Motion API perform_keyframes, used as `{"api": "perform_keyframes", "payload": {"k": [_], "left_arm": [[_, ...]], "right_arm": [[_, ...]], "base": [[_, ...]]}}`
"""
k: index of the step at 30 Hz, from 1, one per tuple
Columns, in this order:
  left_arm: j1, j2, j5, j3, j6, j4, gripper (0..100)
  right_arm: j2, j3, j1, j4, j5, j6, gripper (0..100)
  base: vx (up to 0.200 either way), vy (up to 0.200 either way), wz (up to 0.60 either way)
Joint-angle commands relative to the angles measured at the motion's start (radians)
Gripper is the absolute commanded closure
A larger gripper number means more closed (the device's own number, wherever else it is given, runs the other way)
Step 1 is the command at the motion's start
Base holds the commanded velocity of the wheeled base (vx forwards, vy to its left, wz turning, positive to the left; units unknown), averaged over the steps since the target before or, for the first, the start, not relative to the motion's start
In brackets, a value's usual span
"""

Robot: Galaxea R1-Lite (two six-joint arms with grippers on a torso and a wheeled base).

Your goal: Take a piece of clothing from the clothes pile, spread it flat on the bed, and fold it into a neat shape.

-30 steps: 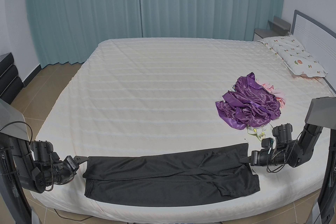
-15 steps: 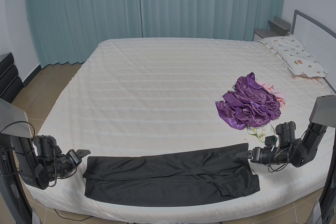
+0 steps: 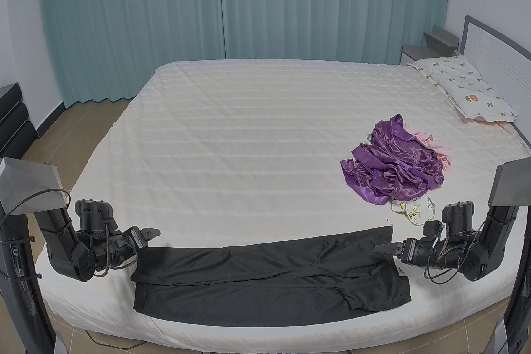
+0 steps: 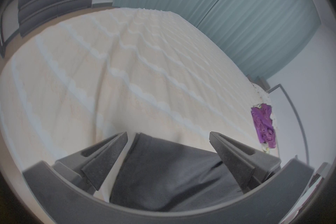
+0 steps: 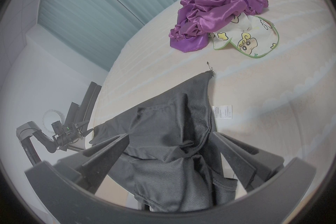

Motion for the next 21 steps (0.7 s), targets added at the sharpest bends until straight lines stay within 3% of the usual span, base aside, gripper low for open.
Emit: {"api": "perform_keyframes", "payload": {"k": [1,19,20,21], "left_arm": [[-0.006,0.013,0.015,-0.019,0.012,0.01,0],[-0.02,0.074,0.014,-0.034,0.01,0.013,0],[-0.02,0.077,0.014,-0.034,0.01,0.013,100],[-0.02,0.077,0.014,-0.034,0.01,0.013,100]], "right_arm": [[0.044,0.052,0.001,-0.075,-0.001,0.026,0],[0.053,0.069,0.001,-0.107,0.004,0.029,0],[0.053,0.071,0.001,-0.108,0.004,0.029,0],[0.053,0.071,0.002,-0.108,0.004,0.029,0]], "base": [[0.0,0.0,0.0],[0.0,0.0,0.0],[0.0,0.0,0.0],[0.0,0.0,0.0]]}}
